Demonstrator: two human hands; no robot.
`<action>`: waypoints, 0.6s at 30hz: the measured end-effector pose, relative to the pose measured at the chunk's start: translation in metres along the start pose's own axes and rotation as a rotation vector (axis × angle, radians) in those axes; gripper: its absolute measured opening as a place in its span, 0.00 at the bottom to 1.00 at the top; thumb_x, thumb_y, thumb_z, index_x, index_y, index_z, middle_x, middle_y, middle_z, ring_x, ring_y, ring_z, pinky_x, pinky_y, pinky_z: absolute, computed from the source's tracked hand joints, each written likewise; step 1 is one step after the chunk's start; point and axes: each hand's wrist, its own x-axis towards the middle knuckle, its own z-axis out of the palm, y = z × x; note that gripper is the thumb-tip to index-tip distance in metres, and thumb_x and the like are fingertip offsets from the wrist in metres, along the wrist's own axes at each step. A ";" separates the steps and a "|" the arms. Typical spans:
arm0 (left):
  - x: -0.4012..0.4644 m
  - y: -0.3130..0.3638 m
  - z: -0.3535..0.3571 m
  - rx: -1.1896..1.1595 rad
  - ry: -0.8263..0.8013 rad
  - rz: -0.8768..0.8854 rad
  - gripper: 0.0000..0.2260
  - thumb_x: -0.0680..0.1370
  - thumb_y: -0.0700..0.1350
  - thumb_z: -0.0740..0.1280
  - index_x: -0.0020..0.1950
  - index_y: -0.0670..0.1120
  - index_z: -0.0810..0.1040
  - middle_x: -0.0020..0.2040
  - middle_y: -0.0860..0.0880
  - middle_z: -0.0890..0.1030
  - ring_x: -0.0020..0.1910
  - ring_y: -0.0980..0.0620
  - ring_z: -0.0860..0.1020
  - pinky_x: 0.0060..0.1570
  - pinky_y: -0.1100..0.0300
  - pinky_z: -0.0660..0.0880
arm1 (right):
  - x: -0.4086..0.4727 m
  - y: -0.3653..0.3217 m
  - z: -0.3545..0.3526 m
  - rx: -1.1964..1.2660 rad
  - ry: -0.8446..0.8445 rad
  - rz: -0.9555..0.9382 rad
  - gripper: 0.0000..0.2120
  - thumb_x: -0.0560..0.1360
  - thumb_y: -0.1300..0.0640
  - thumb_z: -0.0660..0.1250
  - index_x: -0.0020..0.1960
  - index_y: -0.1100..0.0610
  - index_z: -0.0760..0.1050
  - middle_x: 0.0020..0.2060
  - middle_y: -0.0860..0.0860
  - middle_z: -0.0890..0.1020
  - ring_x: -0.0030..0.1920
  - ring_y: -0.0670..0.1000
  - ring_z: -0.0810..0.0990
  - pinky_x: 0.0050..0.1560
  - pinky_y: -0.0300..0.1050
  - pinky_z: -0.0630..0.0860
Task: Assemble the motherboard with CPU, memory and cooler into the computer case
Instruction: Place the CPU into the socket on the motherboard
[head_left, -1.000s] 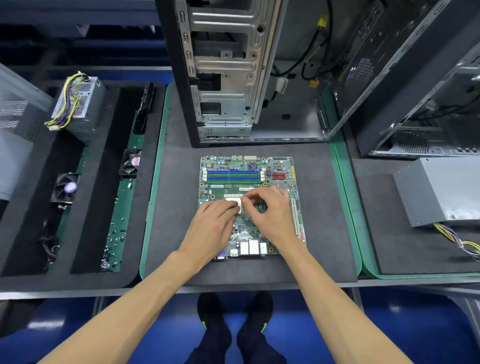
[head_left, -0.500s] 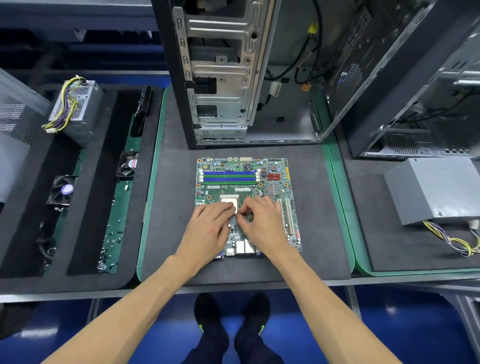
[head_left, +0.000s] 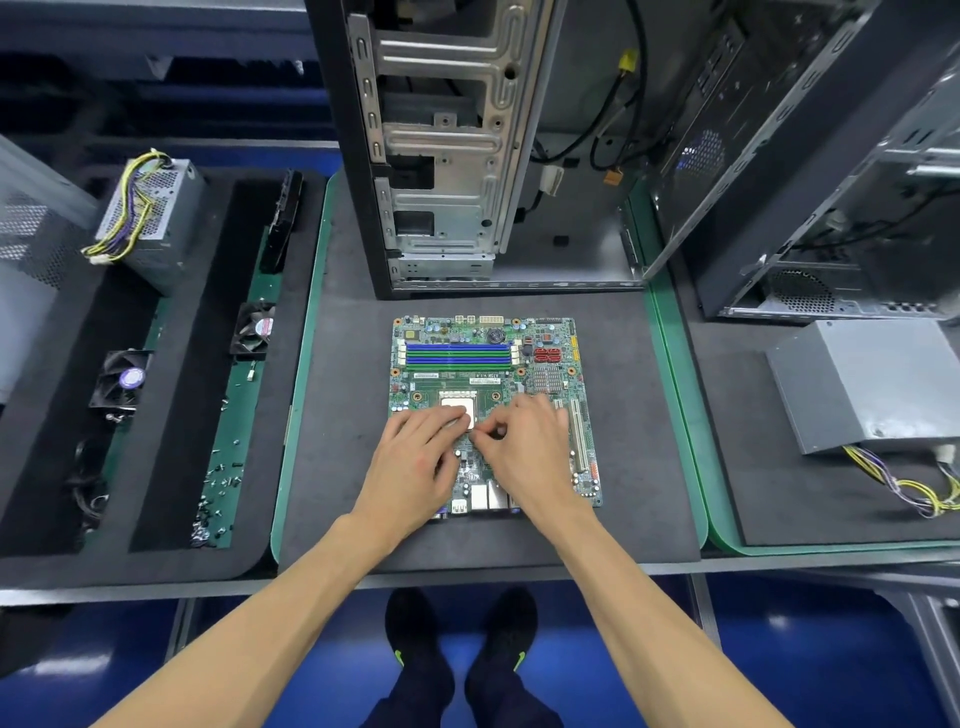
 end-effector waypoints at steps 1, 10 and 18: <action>0.000 0.001 0.001 -0.008 0.005 -0.003 0.16 0.77 0.39 0.61 0.62 0.42 0.81 0.61 0.49 0.80 0.59 0.50 0.77 0.61 0.56 0.68 | 0.000 0.000 0.001 0.041 -0.005 0.016 0.09 0.77 0.48 0.71 0.39 0.48 0.84 0.33 0.42 0.74 0.48 0.49 0.68 0.50 0.46 0.58; 0.004 0.000 0.000 -0.063 -0.006 -0.025 0.13 0.76 0.38 0.65 0.60 0.42 0.81 0.59 0.50 0.80 0.59 0.49 0.77 0.61 0.56 0.69 | -0.007 0.008 -0.004 0.107 -0.113 -0.018 0.08 0.79 0.48 0.68 0.52 0.45 0.85 0.38 0.42 0.71 0.50 0.49 0.66 0.49 0.46 0.55; 0.010 0.001 -0.010 -0.021 0.138 -0.684 0.23 0.75 0.50 0.72 0.66 0.43 0.71 0.59 0.46 0.72 0.57 0.46 0.69 0.57 0.55 0.63 | -0.008 0.028 -0.025 -0.020 0.144 0.176 0.22 0.77 0.48 0.70 0.69 0.53 0.74 0.60 0.52 0.72 0.63 0.55 0.68 0.62 0.48 0.63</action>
